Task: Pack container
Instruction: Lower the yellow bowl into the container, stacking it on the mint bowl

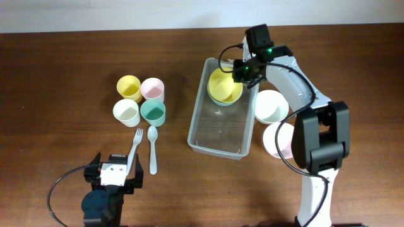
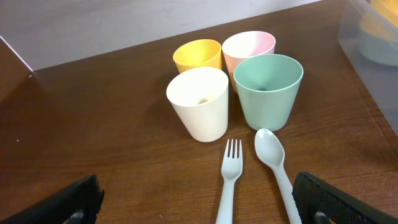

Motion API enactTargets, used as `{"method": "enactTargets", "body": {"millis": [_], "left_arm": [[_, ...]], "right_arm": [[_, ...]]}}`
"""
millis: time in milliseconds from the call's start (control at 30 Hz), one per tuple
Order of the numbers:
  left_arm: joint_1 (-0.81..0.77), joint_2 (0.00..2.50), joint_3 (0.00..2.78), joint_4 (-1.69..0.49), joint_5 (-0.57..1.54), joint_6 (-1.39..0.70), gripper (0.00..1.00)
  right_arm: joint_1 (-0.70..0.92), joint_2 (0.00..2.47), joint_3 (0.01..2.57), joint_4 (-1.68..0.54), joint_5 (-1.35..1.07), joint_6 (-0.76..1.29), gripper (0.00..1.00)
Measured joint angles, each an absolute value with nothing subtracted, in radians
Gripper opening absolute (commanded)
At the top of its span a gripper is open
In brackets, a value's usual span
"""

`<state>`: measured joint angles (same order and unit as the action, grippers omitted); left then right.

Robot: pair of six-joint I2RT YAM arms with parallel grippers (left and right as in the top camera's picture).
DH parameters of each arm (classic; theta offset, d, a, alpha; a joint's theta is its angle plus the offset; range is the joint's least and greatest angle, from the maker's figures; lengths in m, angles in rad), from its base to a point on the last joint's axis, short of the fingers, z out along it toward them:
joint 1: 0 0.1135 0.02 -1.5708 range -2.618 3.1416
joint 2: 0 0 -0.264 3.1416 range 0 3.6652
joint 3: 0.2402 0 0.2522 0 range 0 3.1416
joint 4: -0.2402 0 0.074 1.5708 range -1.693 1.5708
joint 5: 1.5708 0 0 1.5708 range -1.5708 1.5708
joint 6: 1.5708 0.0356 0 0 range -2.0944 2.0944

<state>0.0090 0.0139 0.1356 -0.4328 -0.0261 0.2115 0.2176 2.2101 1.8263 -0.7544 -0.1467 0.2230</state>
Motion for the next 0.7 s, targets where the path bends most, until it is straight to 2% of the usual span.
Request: {"method": "enactTargets", "body": {"millis": [300,400,467,567,633,700], "left_arm": [[0.009,0.014,0.136,-0.433,-0.027,0.212,1.0],[0.009,0.014,0.136,-0.433,-0.027,0.212,1.0],[0.009,0.014,0.136,-0.433,-0.026,0.212,1.0],[0.009,0.014,0.136,-0.433,-0.027,0.211,1.0],[0.009,0.014,0.136,-0.433,-0.027,0.212,1.0],[0.009,0.014,0.136,-0.433,-0.027,0.212,1.0]], "right_arm": [[0.218,2.219,1.826,-0.747,-0.159,0.22,0.21],[0.218,2.219,1.826,-0.749,-0.175,0.22,0.23],[0.22,2.219,1.826,-0.753,-0.186,0.214,0.28],[0.233,2.215,1.826,-0.759,-0.192,0.186,0.29],[0.257,2.203,1.826,-0.763,-0.188,0.175,0.28],[0.292,2.185,1.826,-0.762,-0.183,0.164,0.22]]}}
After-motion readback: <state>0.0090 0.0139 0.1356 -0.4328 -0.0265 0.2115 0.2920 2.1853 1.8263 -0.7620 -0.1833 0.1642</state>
